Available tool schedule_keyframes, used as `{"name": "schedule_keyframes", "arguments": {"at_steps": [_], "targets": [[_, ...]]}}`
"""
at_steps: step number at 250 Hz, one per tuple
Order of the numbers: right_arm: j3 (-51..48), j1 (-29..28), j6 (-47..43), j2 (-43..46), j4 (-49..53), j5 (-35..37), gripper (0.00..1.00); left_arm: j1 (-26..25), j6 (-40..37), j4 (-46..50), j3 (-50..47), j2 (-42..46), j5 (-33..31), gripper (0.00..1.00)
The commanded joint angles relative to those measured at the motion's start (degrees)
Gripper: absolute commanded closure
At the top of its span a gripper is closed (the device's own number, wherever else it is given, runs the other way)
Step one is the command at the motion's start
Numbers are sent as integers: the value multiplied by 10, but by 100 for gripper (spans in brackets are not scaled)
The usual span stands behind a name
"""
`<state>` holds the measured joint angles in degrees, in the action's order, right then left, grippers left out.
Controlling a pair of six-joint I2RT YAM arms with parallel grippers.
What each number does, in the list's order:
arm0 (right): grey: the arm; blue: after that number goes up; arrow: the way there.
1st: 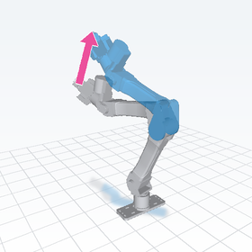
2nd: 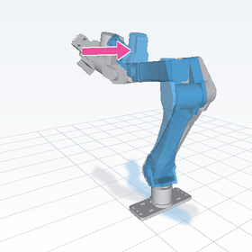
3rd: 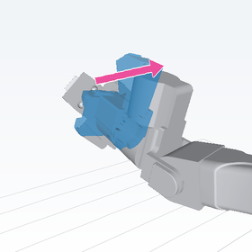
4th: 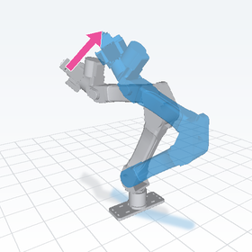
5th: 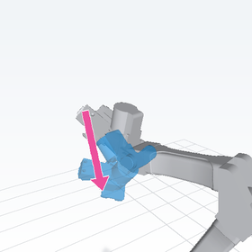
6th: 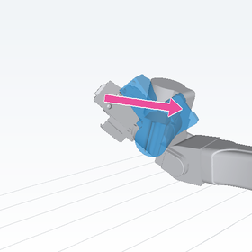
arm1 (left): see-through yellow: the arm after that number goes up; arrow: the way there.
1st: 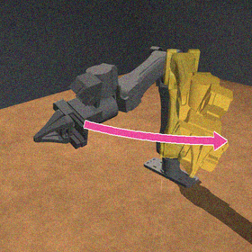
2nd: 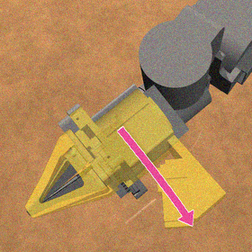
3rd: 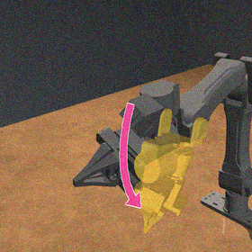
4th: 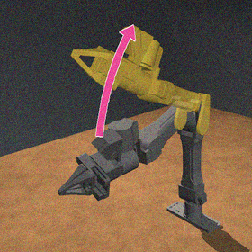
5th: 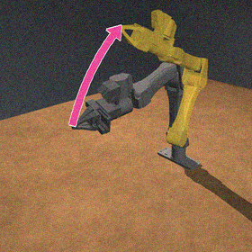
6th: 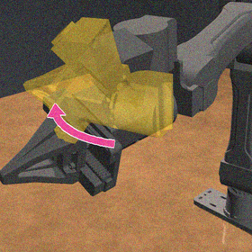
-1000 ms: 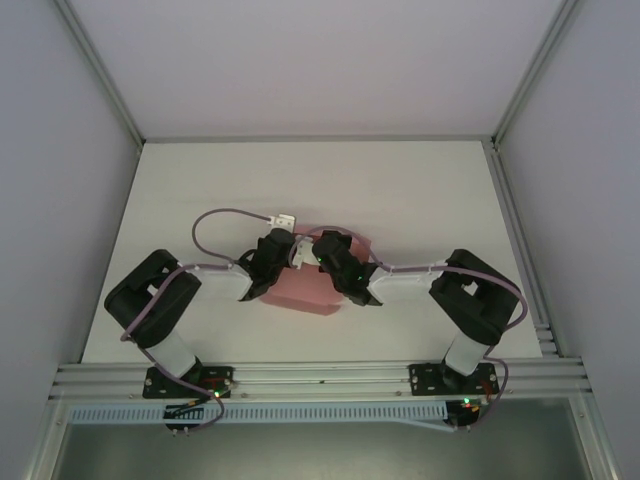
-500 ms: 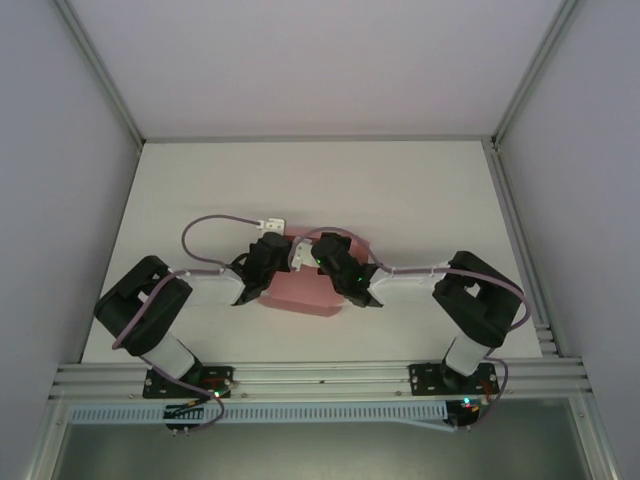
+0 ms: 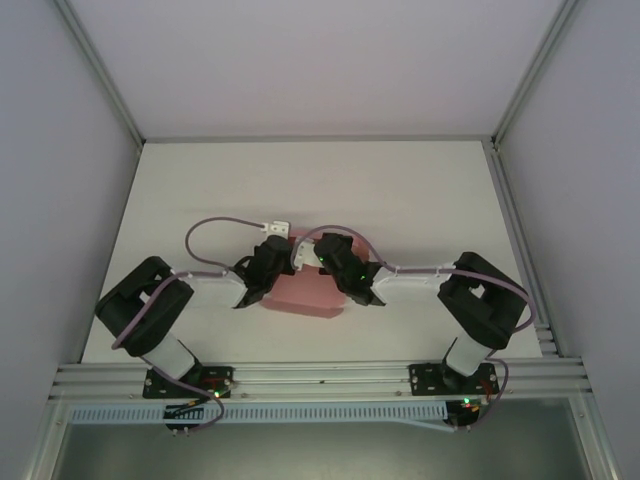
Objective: Assemble paper box
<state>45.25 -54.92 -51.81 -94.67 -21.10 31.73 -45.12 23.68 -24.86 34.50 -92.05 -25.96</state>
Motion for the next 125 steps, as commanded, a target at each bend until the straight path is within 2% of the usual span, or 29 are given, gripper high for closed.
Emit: {"name": "schedule_keyframes", "arguments": {"at_steps": [1, 31, 60, 76, 80, 89, 93, 112, 125], "targets": [[-12, 15, 28, 21, 37, 46, 100, 20, 40, 147, 9, -46, -154, 100], [-16, 15, 33, 32, 42, 49, 100, 23, 99, 209, 36, -60, -241, 100], [-21, 16, 38, 42, 46, 52, 100, 19, 80, 202, 35, -47, -246, 100], [-20, 16, 47, 45, 47, 47, 100, 14, 36, 160, 23, -20, -204, 100], [-18, 16, 52, 47, 48, 44, 94, 13, 26, 146, 18, -11, -189, 100], [-14, 16, 65, 51, 50, 37, 73, 9, 5, 112, 8, 11, -155, 100], [-11, 16, 71, 54, 53, 32, 67, 7, -4, 99, 4, 21, -141, 100], [1, 17, 105, 75, 58, 6, 54, 4, -12, 68, -2, 68, -97, 100], [7, 19, 126, 102, 59, -19, 49, 5, -13, 73, 6, 94, -90, 100]]}}
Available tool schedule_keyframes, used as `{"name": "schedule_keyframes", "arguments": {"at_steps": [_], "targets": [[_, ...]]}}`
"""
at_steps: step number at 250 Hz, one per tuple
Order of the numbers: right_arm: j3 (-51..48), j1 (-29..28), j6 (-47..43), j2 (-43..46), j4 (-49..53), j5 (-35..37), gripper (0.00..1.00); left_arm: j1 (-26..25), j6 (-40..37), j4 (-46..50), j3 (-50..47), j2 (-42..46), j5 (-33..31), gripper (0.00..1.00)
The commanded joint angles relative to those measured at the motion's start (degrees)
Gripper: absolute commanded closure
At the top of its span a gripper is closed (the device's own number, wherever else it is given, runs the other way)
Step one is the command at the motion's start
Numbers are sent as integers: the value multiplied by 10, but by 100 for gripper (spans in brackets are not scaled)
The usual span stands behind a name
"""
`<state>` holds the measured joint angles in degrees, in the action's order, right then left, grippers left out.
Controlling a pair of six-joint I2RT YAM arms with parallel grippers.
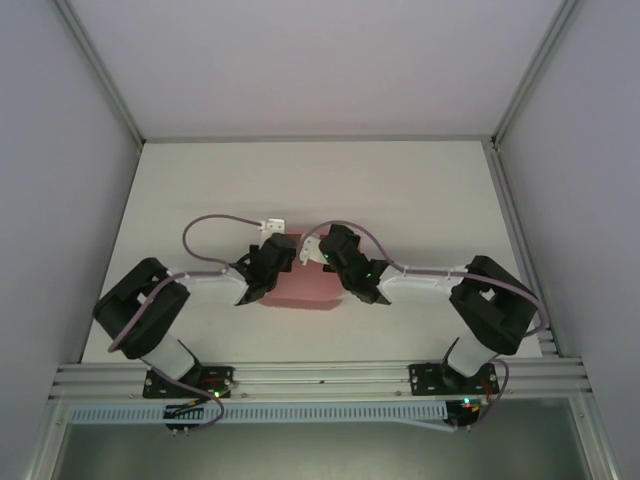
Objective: Assemble paper box
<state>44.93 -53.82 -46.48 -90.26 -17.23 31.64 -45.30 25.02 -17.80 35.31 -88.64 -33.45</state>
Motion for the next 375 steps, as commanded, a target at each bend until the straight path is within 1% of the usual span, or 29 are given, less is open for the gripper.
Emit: {"name": "schedule_keyframes", "arguments": {"at_steps": [1, 5, 14, 17, 27, 38, 41, 73, 94, 108, 128, 148, 151, 158, 172, 182, 217, 229, 259, 276, 301, 315, 334, 348, 375], "targets": [[10, 8, 74, 61, 20, -20, 49, 6, -26, 3, -1, 61, -15, 100], [10, 9, 82, 71, 17, -28, 44, 6, -24, 7, 1, 70, -14, 100], [6, 11, 97, 97, 9, -44, 26, 6, -23, 15, 6, 85, -18, 100], [5, 12, 102, 107, 8, -51, 21, 7, -24, 18, 8, 90, -20, 100], [0, 14, 116, 140, 6, -72, 16, 7, -28, 24, 12, 106, -24, 100], [-4, 17, 140, 176, -1, -86, 2, 7, -36, 25, 13, 123, -25, 100], [-4, 19, 146, 187, -1, -91, 1, 7, -36, 25, 12, 128, -25, 100], [-3, 44, 229, 278, 8, -127, 0, 7, -38, 29, 6, 169, -34, 100], [12, 72, 302, 315, 17, -111, 0, 7, -41, 32, 1, 190, -31, 100], [38, 94, 345, 322, 58, -112, 0, 7, -43, 28, -4, 203, -27, 100], [84, 119, 387, 306, 133, -133, 0, 6, -49, 20, -10, 218, -19, 100], [122, 136, 424, 273, 191, -138, 0, 6, -55, 20, -11, 228, -13, 100], [126, 138, 426, 267, 198, -153, 0, 6, -52, 22, -10, 229, -13, 100], [132, 143, 428, 256, 208, -164, 0, 7, -50, 25, -10, 232, -14, 100], [137, 148, 432, 236, 217, -172, 0, 6, -49, 26, -8, 237, -12, 100], [137, 149, 428, 225, 219, -191, 0, 6, -49, 25, -8, 241, -11, 100], [125, 149, 410, 194, 208, -312, 0, 6, -46, 27, -3, 239, -10, 100], [121, 149, 409, 181, 200, -335, 0, 6, -46, 24, -2, 236, -1, 100], [116, 149, 416, 150, 171, -347, 0, 6, -46, 6, -6, 235, 30, 100], [111, 149, 421, 138, 143, -371, 0, 6, -38, 1, -6, 234, 35, 100], [103, 149, 444, 126, 100, -401, 0, 6, -30, 4, 1, 227, 40, 100], [93, 149, 468, 123, 66, -399, 0, 6, -24, -1, 3, 223, 46, 100], [62, 149, 545, 124, -21, -358, 0, 6, -3, -6, 2, 216, 48, 100], [29, 148, 590, 129, -90, -352, 0, 7, 18, -6, 4, 209, 50, 100], [-52, 150, 692, 137, -259, -293, 0, 7, 42, -13, 11, 199, 68, 100]]}}
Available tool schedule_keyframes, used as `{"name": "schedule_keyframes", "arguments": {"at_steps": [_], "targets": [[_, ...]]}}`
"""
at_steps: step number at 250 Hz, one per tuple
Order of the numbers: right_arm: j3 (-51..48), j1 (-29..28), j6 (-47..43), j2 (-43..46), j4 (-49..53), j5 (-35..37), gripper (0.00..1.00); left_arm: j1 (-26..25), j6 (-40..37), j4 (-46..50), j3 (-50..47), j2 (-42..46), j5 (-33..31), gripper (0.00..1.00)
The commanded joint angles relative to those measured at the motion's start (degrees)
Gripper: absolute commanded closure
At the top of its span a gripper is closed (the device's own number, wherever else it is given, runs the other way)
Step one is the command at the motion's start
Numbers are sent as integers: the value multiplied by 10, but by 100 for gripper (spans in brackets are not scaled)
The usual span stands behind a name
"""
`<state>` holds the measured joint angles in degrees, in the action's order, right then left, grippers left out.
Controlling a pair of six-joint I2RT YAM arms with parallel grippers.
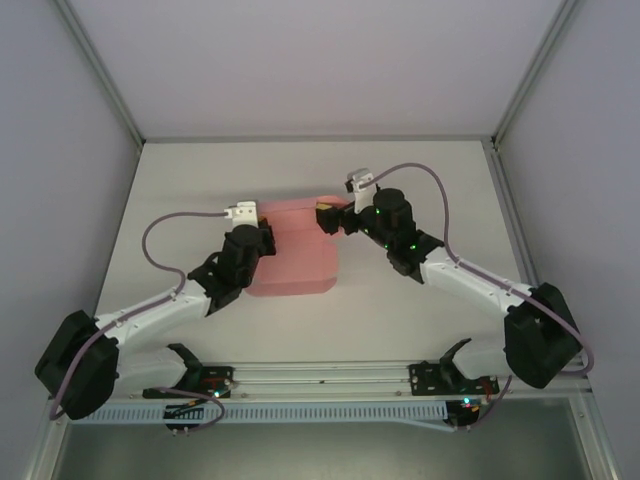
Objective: Assemble paper box
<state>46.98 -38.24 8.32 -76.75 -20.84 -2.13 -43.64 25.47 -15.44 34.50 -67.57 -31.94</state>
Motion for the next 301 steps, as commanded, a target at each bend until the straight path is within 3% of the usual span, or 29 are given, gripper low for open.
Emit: {"name": "schedule_keyframes", "arguments": {"at_steps": [1, 16, 28, 73, 135, 208, 254, 301], "targets": [[-76, -6, 147, 2, -228, 47, 0, -9, 38, -36, 20, -12, 53, 100], [-104, -5, 156, 12, -281, 59, 0, -10, 43, -37, 24, -14, 57, 100], [-107, -5, 149, 28, -266, 60, 0, -10, 44, -34, 26, -14, 55, 100], [-41, -5, 102, 114, 47, 97, 0, 2, 49, -14, 24, -4, 34, 100], [-62, -5, 59, 173, 260, 106, 0, 15, 42, 8, 24, 7, 19, 100], [-96, -3, 64, 163, 268, 147, 0, 20, 27, 11, 23, 11, 23, 100], [-86, -3, 57, 116, 203, 126, 0, 20, 23, 0, 18, 13, 43, 100], [-68, -3, 45, 85, 145, 155, 0, 20, 15, -8, 12, 15, 54, 100]]}}
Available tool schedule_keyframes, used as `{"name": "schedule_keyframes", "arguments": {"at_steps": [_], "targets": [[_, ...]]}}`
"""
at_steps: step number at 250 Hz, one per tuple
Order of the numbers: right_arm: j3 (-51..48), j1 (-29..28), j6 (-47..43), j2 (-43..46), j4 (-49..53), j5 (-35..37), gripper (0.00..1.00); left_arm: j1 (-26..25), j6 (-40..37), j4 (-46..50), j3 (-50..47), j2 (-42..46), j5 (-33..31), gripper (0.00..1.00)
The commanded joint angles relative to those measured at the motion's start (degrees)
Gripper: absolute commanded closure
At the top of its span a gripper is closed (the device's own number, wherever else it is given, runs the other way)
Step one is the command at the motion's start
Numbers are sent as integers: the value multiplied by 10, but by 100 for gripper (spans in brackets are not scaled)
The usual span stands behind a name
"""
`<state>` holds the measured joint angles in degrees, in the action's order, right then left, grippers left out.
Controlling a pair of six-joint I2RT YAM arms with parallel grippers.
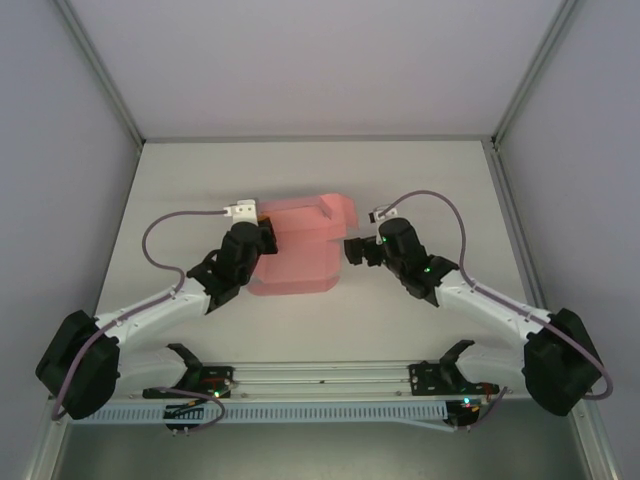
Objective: Assemble paper box
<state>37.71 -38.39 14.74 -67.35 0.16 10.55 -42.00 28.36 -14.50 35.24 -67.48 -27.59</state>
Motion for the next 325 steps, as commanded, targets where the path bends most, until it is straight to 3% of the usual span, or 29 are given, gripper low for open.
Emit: {"name": "schedule_keyframes", "arguments": {"at_steps": [1, 64, 101, 202, 230, 264, 287, 325], "targets": [[25, -1, -20, -10, -66, 29, 0, 4, -13, -17, 4, 14, 10, 100], [50, -1, -61, -10, -63, 17, 0, 4, -28, -22, -2, 16, 19, 100], [56, -1, -101, -11, -71, -46, 0, 4, -35, -29, -4, 12, 26, 100], [91, -16, -99, -77, -93, -110, 0, 4, 2, -38, 1, -4, 27, 100], [96, -48, -99, -109, -93, -54, 0, 4, 25, -48, -2, -3, 24, 100], [117, -121, -118, -153, -72, 135, 0, 4, 47, -54, 1, -8, 23, 100], [121, -138, -92, -175, -72, 247, 0, 3, 47, -52, 5, -8, 25, 100], [106, -139, -107, -144, -91, 244, 0, 4, 44, -38, 2, 1, 6, 100]]}}
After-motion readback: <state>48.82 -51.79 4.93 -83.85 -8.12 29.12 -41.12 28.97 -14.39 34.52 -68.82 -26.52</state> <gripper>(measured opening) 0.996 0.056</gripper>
